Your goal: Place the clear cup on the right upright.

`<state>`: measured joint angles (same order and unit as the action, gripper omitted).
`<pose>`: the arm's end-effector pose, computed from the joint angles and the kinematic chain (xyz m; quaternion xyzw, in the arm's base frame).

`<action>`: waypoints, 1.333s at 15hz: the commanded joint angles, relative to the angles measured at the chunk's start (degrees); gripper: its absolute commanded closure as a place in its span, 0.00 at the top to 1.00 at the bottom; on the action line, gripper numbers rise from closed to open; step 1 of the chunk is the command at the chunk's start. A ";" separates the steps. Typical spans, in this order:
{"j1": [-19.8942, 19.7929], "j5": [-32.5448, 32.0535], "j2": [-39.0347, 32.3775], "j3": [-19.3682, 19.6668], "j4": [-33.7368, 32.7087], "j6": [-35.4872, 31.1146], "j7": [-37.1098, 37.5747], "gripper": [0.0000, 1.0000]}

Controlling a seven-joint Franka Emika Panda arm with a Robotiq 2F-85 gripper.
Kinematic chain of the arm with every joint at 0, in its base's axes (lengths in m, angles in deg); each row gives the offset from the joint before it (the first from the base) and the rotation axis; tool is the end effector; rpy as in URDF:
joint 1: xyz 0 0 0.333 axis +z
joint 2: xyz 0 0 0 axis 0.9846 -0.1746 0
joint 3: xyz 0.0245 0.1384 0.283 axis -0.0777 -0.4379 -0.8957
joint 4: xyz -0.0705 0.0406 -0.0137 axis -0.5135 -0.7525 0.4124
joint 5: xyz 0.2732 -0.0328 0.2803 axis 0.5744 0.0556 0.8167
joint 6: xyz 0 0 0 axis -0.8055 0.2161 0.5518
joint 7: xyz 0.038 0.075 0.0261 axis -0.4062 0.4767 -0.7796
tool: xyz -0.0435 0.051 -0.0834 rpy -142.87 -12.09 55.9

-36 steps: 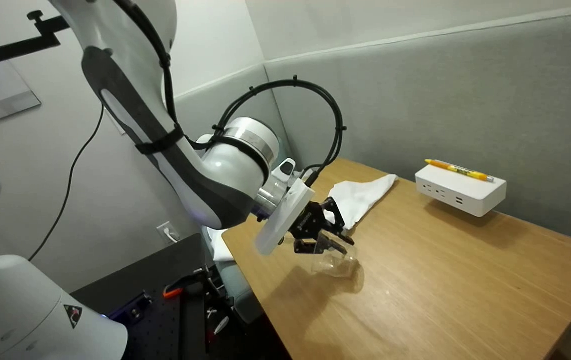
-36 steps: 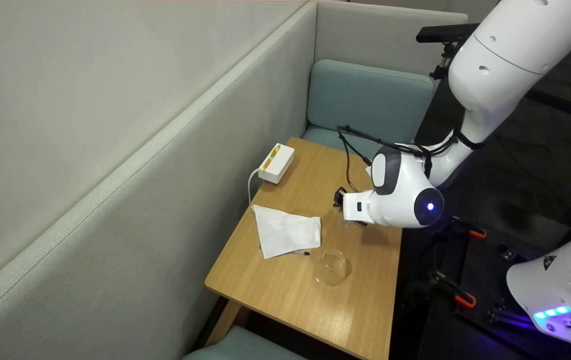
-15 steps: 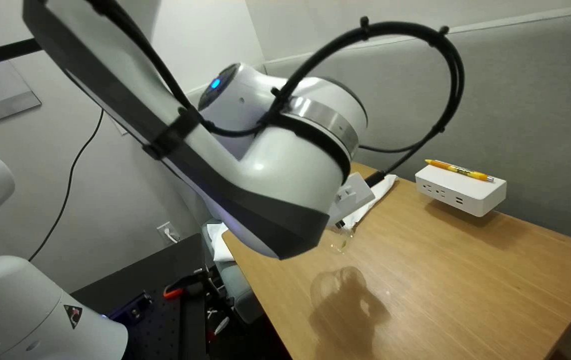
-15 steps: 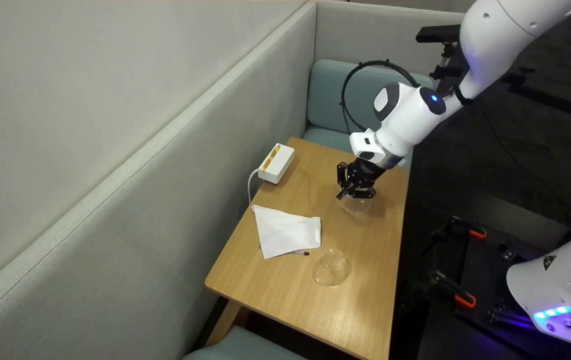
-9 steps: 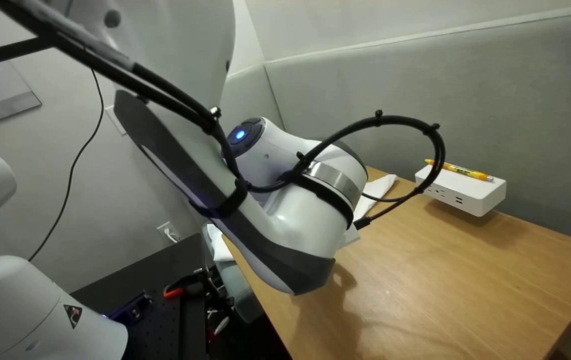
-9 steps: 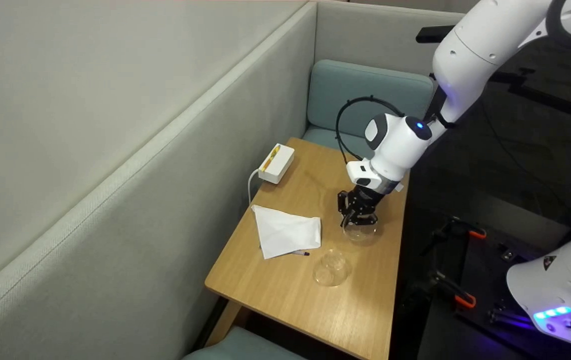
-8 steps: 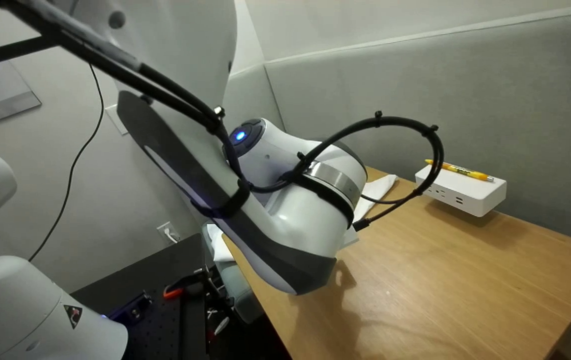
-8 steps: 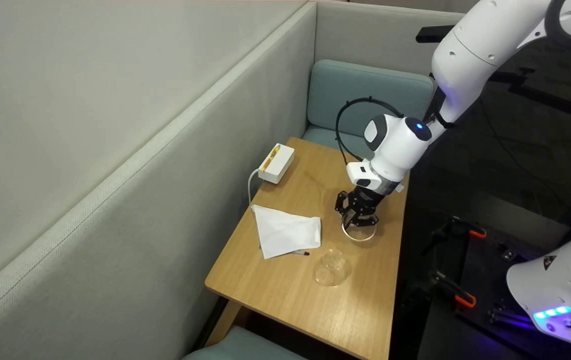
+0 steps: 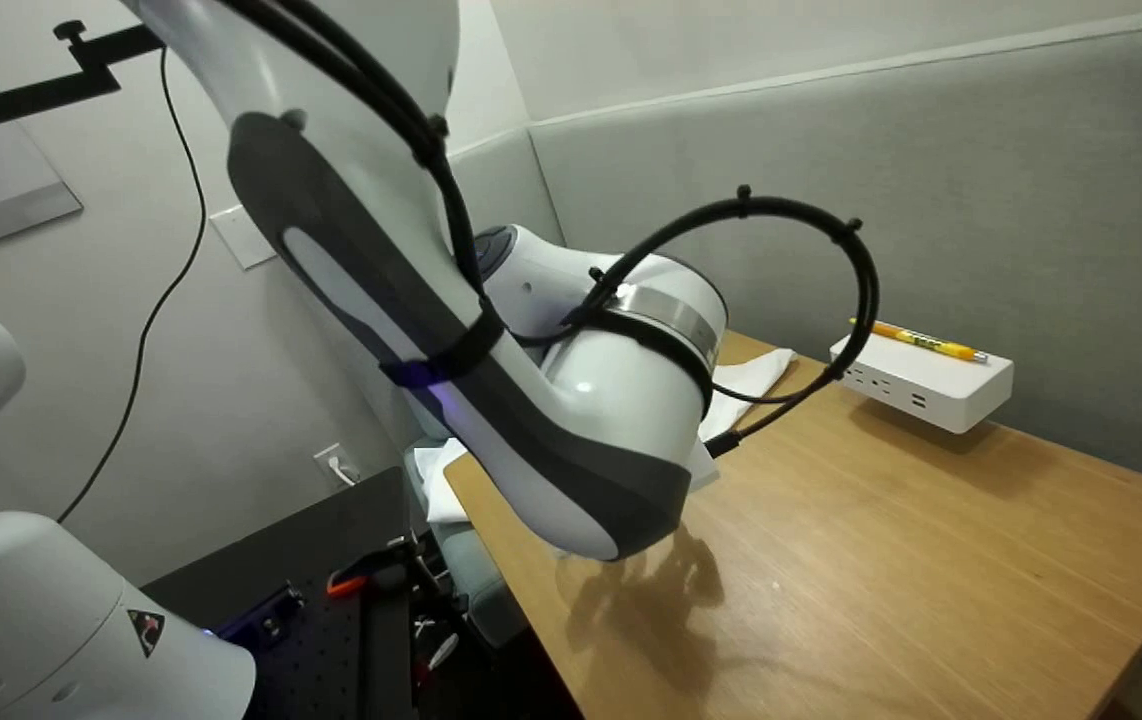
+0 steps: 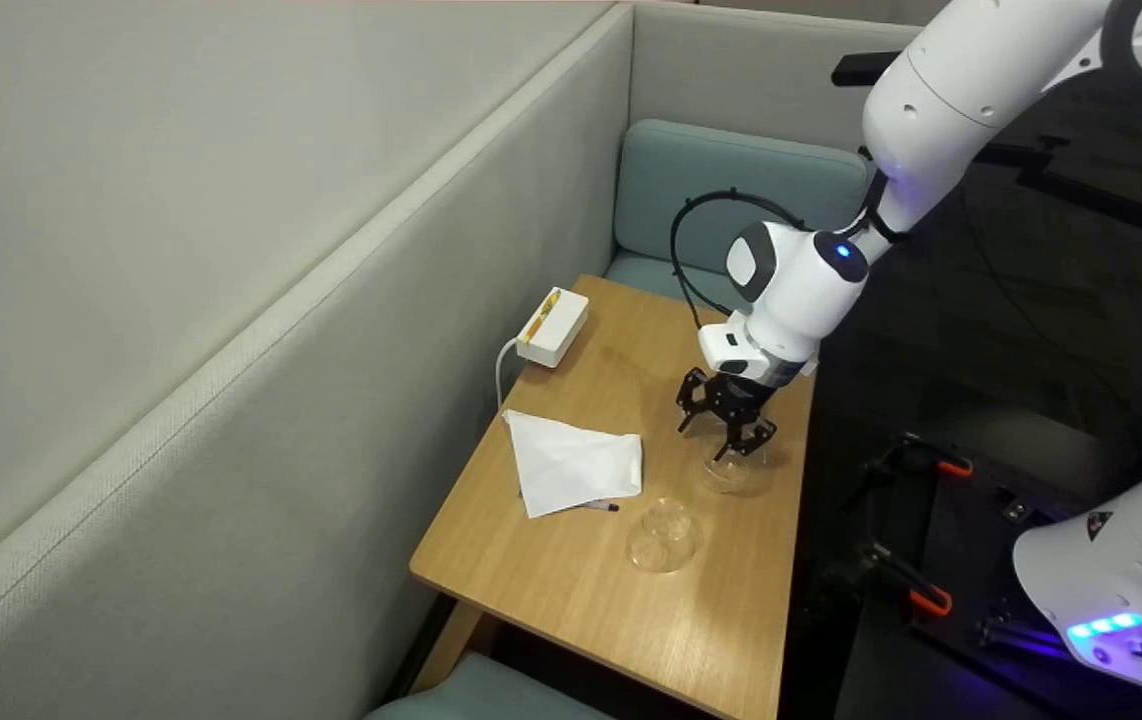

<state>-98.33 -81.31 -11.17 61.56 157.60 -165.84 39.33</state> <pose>0.4265 -0.0116 0.1103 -0.7394 -0.6578 -0.1412 0.0247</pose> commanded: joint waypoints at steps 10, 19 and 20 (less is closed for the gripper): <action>7.43 -6.84 22.12 4.29 11.56 -0.02 0.29 1.00; 15.78 -6.81 25.29 12.33 13.24 -0.02 0.59 1.00; 17.37 -6.81 25.88 13.74 13.41 -0.03 0.58 1.00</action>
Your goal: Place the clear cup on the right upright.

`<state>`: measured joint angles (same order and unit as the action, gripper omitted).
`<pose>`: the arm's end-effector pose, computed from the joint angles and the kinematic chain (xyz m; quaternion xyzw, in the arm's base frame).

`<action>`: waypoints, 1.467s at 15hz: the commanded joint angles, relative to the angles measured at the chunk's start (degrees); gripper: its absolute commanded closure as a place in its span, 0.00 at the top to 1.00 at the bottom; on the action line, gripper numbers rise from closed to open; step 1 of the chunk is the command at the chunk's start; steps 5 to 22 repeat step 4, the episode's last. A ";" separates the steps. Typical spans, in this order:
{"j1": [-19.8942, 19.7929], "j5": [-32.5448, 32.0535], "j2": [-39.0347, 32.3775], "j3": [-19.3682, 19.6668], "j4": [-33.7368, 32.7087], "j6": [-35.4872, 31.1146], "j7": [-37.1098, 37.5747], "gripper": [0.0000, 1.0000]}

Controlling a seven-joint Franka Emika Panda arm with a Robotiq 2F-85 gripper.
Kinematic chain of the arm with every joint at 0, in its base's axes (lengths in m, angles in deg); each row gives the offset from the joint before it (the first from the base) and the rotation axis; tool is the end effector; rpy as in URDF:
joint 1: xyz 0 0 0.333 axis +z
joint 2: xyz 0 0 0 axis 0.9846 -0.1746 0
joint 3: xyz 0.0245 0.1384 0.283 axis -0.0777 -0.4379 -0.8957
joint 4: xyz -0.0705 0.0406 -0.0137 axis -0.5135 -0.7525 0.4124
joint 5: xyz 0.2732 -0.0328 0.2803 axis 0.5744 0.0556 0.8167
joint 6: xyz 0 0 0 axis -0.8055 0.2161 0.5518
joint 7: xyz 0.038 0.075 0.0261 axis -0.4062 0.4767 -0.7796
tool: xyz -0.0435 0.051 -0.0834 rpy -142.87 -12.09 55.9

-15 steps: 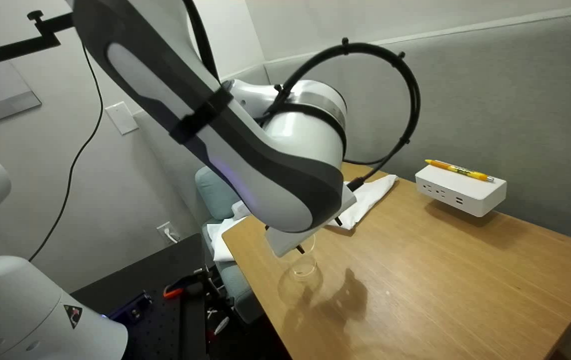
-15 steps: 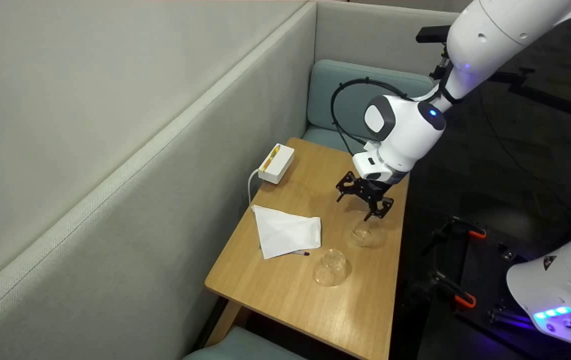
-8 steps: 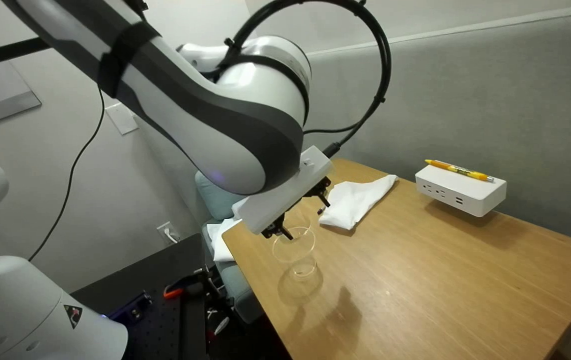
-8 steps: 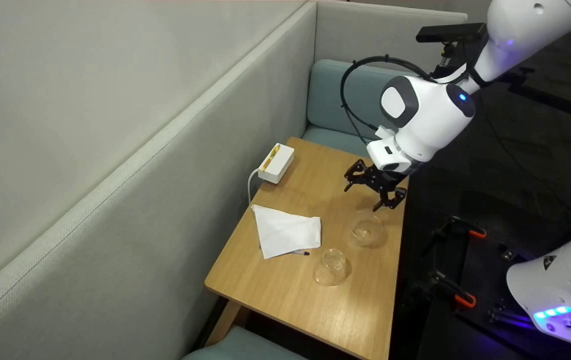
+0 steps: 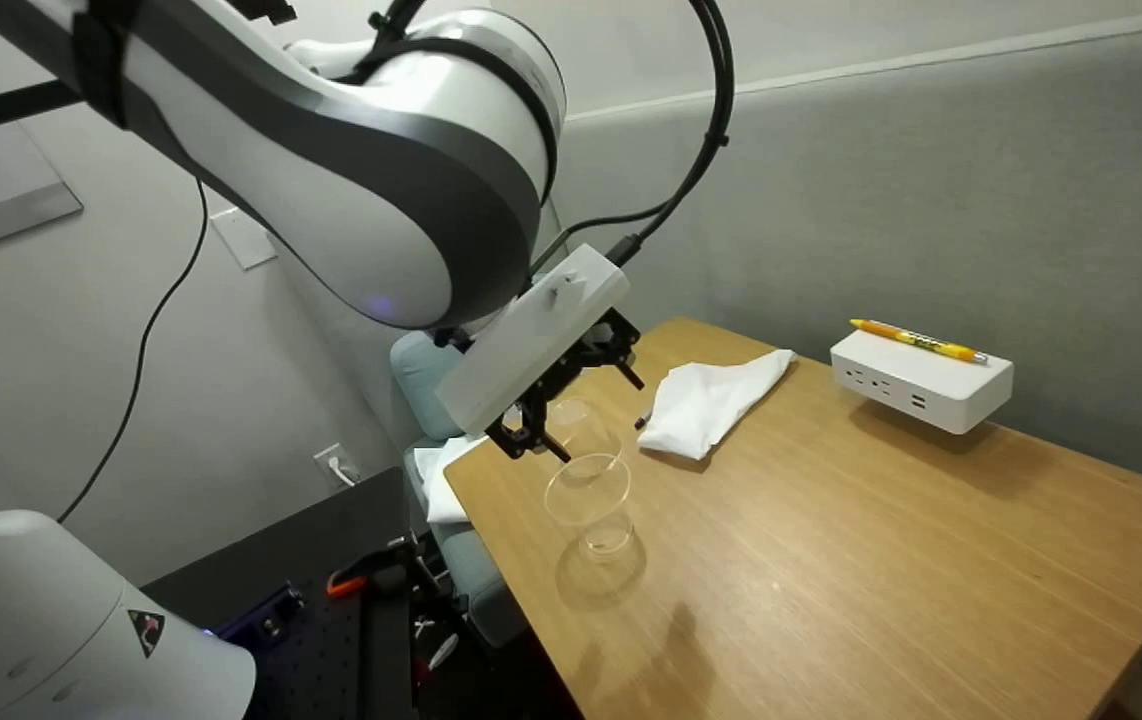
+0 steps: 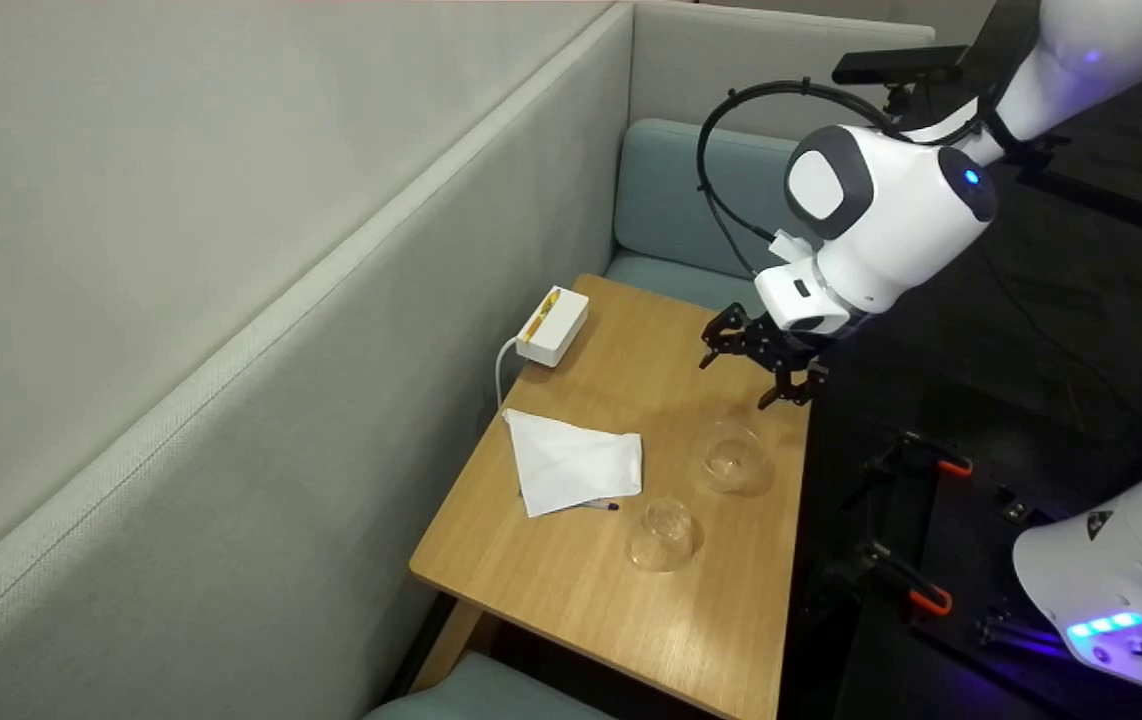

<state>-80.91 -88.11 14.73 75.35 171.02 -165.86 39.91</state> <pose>0.3906 0.0017 0.2355 0.6606 0.7309 0.1447 0.0919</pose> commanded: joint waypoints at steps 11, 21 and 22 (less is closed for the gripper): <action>1.28 0.00 0.75 0.93 0.24 0.00 0.00 1.00; 1.28 0.00 0.75 0.93 0.24 0.00 0.00 1.00; 1.28 0.00 0.75 0.93 0.24 0.00 0.00 1.00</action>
